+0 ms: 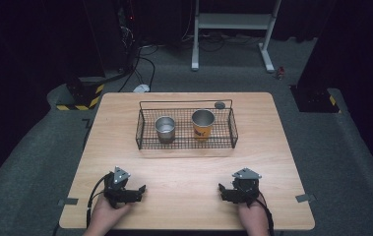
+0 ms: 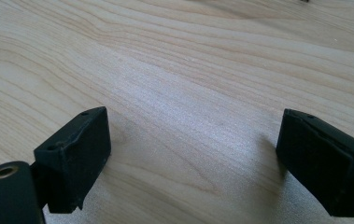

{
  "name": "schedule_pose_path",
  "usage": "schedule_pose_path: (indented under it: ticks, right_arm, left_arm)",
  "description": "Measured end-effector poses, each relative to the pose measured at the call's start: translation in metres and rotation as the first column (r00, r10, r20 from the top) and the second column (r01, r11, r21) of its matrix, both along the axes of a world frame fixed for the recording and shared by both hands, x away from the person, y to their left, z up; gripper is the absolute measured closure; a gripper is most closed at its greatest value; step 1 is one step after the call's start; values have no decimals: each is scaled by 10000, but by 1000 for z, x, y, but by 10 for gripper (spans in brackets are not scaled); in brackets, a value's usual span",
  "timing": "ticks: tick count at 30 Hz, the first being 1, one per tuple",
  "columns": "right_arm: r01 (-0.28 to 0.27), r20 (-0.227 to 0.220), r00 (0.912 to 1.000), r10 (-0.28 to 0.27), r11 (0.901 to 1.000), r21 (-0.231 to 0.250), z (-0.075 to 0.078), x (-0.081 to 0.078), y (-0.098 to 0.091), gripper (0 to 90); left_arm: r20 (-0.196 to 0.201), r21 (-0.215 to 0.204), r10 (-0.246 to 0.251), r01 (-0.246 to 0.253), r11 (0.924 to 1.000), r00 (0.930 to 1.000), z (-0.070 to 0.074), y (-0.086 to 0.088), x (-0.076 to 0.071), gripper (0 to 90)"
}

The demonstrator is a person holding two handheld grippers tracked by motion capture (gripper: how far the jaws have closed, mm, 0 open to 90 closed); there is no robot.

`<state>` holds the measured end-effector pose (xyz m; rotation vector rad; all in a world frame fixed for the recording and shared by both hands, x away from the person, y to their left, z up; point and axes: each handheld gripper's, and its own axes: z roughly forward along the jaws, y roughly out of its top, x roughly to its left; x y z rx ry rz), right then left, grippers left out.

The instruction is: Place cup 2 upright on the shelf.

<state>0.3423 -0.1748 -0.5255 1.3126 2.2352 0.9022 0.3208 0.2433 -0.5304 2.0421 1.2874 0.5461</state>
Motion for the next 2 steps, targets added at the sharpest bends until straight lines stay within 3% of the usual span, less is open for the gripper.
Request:
schedule_pose_path:
  ticks: [2]
  right_arm:
    - [-1,3,10000,1,10000,-4,0,0,0,99]
  left_arm:
    - [5,15,-27,27,10000,10000,0,0,0,24]
